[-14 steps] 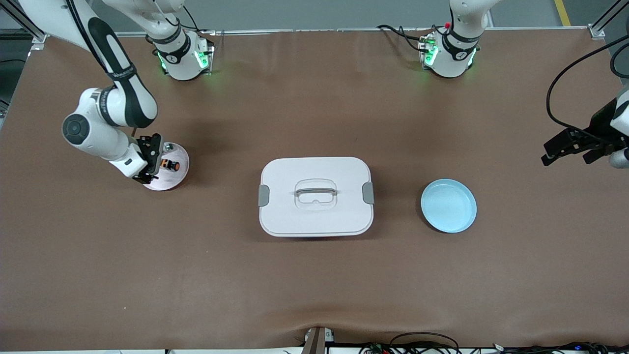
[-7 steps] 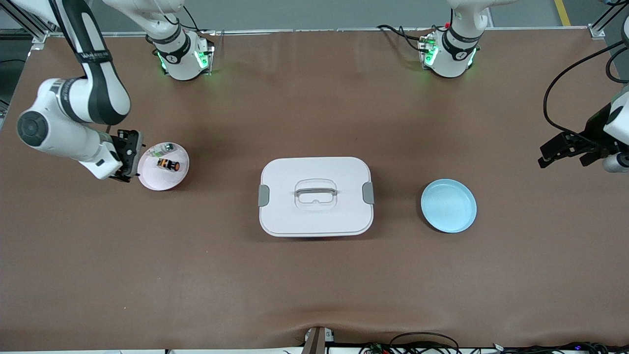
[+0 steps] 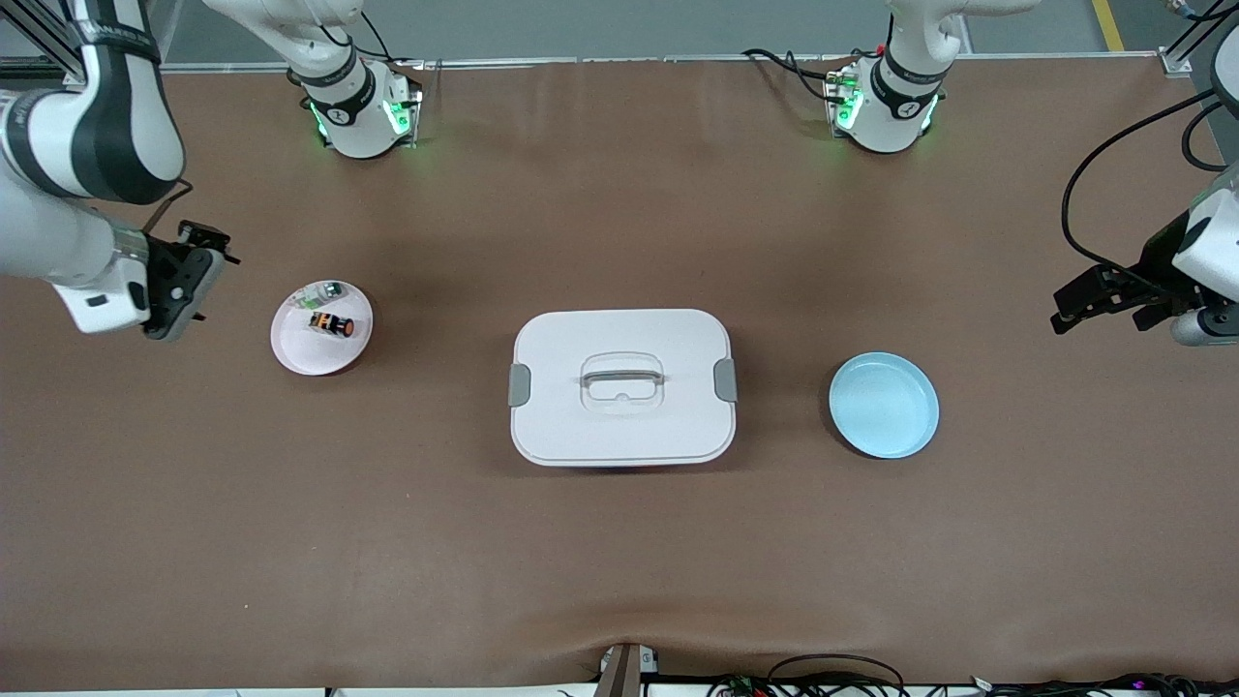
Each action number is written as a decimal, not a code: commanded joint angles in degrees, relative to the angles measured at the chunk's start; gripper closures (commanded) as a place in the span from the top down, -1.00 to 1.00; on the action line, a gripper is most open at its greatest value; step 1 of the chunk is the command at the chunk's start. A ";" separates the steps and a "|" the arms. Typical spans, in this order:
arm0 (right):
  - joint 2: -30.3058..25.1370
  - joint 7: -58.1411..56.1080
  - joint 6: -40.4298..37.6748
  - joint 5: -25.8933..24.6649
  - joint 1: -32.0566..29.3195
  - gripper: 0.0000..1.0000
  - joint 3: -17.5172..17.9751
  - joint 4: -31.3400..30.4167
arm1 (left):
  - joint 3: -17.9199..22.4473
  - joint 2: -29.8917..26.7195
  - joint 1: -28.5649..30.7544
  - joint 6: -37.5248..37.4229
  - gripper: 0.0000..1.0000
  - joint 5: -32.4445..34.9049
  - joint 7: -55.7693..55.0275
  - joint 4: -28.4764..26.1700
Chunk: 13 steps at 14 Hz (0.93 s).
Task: Transfer orange switch to right arm and place
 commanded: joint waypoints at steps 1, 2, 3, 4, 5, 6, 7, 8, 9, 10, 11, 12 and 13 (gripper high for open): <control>1.14 7.06 -2.69 -0.91 -1.58 1.00 0.49 4.08 | 0.91 0.52 -0.84 -1.67 1.00 1.18 -0.07 1.41; 1.22 9.18 -4.26 -0.91 -1.59 1.00 0.49 5.31 | 0.82 0.52 -0.58 -1.76 1.00 1.18 -0.25 1.15; 1.31 11.11 -5.32 -0.65 -1.59 1.00 0.66 6.02 | 0.65 0.52 -0.40 -1.85 1.00 1.18 -0.25 0.88; 1.31 11.39 -5.60 -0.64 -1.50 1.00 0.57 6.55 | 0.56 0.52 -0.31 -1.76 1.00 1.18 -0.16 0.88; 1.57 11.74 -5.77 -0.64 -1.59 1.00 0.57 8.30 | 0.38 0.43 -0.14 -1.76 1.00 1.18 -0.16 0.88; 2.19 12.96 -6.91 -0.47 -2.20 1.00 0.57 10.23 | -0.40 0.34 0.39 -1.76 1.00 1.27 -0.16 0.88; 2.80 15.32 -9.35 -0.38 -2.73 1.00 0.49 12.51 | -2.24 0.34 2.05 -1.76 1.00 1.27 -0.25 0.88; 2.98 18.31 -10.07 -0.29 -3.17 1.00 0.49 14.27 | -4.61 0.34 4.06 -1.41 1.00 1.27 -0.34 0.88; 2.90 20.95 -10.34 -0.29 -3.61 1.00 0.57 16.12 | -5.76 0.17 4.87 -1.15 1.00 1.36 -0.34 1.05; 2.81 22.97 -10.52 -0.29 -3.61 1.00 0.49 18.22 | -5.86 -0.27 4.87 -1.23 1.00 1.71 -0.25 1.23; 2.81 24.13 -10.96 -0.29 -3.70 1.00 0.49 19.90 | -5.95 -0.45 4.79 -1.49 1.00 1.80 -0.08 1.67; 2.81 25.09 -12.61 -0.29 -4.22 1.00 0.49 21.66 | -6.03 -0.62 4.70 -1.84 1.00 1.80 -0.16 2.37; 2.89 26.32 -13.85 -0.21 -4.22 1.00 0.57 23.07 | -6.04 -0.89 4.70 -2.63 1.00 1.80 -0.51 2.98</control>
